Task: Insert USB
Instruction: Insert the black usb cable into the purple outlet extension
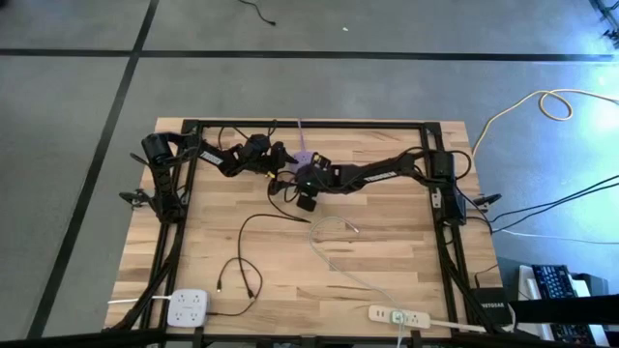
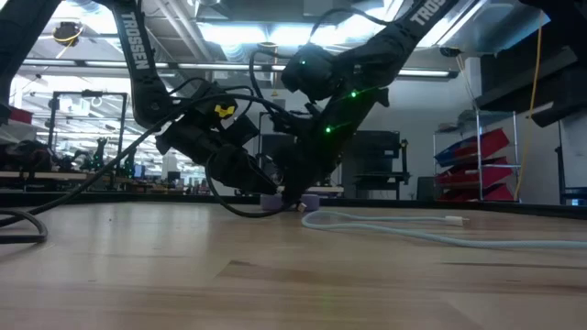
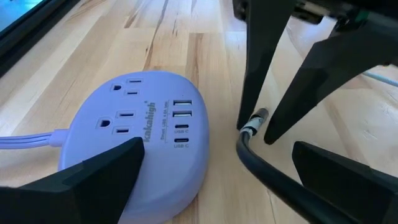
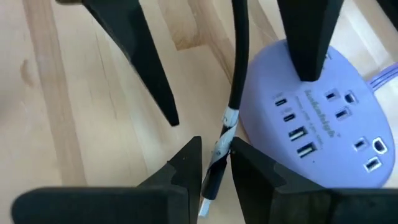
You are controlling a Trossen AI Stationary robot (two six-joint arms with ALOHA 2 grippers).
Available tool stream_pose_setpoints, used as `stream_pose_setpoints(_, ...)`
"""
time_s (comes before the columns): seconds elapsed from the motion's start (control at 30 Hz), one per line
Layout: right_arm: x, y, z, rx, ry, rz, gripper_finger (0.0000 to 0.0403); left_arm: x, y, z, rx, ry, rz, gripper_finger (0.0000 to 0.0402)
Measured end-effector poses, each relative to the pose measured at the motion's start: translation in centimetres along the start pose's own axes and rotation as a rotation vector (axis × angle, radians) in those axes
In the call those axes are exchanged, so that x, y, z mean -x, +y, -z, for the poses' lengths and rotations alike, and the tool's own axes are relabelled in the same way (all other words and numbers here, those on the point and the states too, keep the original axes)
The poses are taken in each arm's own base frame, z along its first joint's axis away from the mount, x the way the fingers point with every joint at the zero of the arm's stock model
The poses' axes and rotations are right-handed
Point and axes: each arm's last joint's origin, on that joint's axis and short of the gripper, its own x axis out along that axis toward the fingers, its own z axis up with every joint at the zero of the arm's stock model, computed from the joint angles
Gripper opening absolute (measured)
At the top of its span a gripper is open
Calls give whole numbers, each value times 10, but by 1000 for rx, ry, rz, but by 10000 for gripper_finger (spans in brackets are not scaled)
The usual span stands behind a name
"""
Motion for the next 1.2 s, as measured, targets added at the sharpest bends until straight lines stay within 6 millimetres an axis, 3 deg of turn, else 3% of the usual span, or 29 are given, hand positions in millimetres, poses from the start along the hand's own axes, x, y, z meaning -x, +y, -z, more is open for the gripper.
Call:
stream_pose_setpoints(0.4,12,-17,-30,-40,49,-91,65,0,0,0,1,0,0,400)
stream_pose_setpoints(0.57,17,-19,-34,-41,92,-112,65,0,0,0,4,0,0,400)
stream_pose_setpoints(0.73,-2,-18,-30,-56,189,-136,65,0,0,0,4,0,0,400)
stream_pose_setpoints(0.9,-15,-18,-46,-39,206,-146,65,0,0,0,5,0,1,400)
stream_pose_setpoints(1.2,-5,-22,-58,-17,283,-113,65,0,0,0,3,4,2,400)
